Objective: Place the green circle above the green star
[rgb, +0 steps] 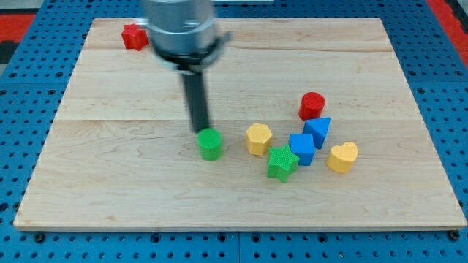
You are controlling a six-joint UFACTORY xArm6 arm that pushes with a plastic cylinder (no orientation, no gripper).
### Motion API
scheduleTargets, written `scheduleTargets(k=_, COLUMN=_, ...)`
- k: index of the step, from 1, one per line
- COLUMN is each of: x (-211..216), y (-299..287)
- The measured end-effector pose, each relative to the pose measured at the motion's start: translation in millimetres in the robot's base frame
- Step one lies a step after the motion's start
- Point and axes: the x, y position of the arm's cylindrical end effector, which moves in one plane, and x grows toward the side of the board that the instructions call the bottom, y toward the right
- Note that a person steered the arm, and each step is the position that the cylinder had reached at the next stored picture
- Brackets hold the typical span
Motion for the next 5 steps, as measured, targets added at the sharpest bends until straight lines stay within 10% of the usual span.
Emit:
scheduleTargets(k=2, x=2.1, y=-62.0)
scheduleTargets(k=5, x=52.7, y=85.0)
